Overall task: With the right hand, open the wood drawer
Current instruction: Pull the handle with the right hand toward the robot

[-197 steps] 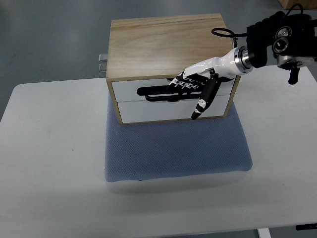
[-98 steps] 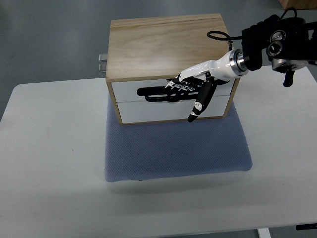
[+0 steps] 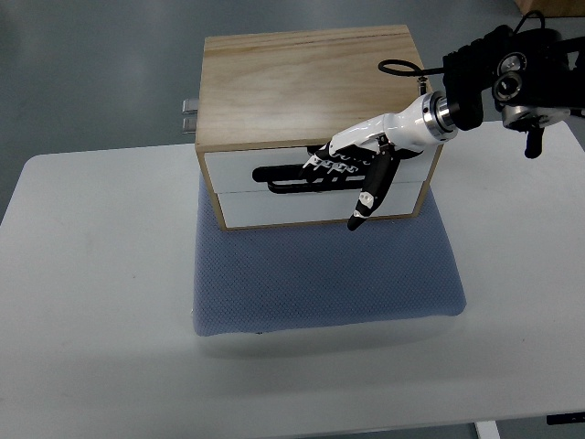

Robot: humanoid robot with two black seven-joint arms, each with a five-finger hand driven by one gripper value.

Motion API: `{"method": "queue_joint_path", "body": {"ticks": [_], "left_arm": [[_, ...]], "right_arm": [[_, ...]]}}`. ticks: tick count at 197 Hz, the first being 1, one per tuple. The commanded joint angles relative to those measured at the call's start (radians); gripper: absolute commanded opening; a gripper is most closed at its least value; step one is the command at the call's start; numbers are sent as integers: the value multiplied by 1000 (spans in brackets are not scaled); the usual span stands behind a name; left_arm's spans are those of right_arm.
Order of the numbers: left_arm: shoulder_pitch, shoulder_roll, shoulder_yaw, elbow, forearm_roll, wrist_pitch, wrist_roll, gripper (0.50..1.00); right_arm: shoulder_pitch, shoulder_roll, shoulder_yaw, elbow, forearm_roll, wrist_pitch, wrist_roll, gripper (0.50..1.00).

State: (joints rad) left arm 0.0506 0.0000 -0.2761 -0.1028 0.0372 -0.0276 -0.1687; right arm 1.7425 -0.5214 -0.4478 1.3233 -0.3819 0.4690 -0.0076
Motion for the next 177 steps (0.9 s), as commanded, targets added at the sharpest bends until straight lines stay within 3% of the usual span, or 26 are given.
{"method": "queue_joint_path", "body": {"ticks": [1,177], "left_arm": [[0,0,0,0,0,0,0,1000],[0,0,0,0,0,0,0,1000]], "right_arm": [[3,-2,0,5,0,30,0,940],[43,-15,-3,80,6,137,32,940]]}}
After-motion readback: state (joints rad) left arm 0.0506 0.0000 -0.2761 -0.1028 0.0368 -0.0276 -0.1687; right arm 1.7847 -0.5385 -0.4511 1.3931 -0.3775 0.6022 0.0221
